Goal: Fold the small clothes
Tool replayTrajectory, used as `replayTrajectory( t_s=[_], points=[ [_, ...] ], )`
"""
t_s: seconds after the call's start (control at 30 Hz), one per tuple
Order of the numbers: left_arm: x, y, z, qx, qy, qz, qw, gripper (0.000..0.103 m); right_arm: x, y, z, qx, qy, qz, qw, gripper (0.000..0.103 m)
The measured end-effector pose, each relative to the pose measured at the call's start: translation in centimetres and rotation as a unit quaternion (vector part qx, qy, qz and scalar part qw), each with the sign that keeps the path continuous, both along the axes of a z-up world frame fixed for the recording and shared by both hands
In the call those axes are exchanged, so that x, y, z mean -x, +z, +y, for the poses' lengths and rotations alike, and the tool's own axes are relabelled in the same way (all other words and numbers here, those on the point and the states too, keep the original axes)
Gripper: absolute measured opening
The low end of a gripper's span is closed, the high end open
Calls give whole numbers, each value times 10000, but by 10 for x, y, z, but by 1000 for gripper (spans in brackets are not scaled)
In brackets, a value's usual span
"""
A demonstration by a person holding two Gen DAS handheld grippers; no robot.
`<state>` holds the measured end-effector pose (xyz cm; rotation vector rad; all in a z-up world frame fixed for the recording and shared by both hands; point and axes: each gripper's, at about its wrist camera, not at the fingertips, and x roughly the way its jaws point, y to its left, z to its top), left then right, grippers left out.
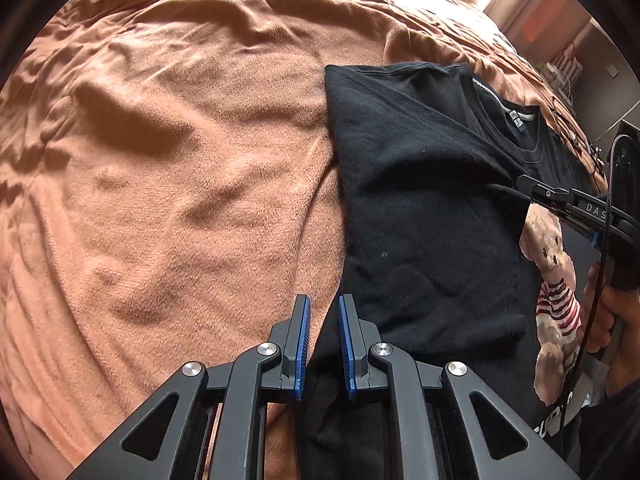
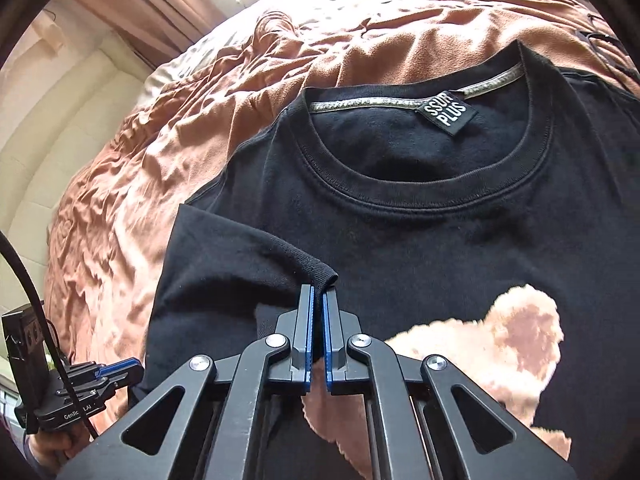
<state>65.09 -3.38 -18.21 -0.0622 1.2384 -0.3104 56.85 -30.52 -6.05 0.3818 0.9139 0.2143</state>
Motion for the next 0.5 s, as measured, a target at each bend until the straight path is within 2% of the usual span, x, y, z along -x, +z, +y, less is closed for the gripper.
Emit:
replayTrajectory(
  t_s=[0.17, 0.23, 0.27, 0.43, 0.47, 0.5],
  points=[
    [4, -4, 5, 64, 11, 4, 10000, 20, 3, 10, -2, 139, -169, -80, 9997, 1],
    [3, -7, 7, 119, 21, 33, 9999, 11, 2, 11, -3, 181, -242, -80, 9995, 1],
    [3, -8, 7, 64, 22, 69, 10000, 2, 2, 10, -2, 225, -259, -19, 9994, 1],
    [2, -4, 16, -126, 202, -24, 9997, 0, 2, -1, 0, 320, -320, 499, 9977, 4],
    [2, -2, 19, -16, 213, -4, 9998, 0, 6, -1, 1, 312, -297, 542, 9976, 15],
    [2, -1, 22, 73, 231, 29, 9997, 0, 9, 1, 0, 234, -255, 542, 9979, 33]
  ],
)
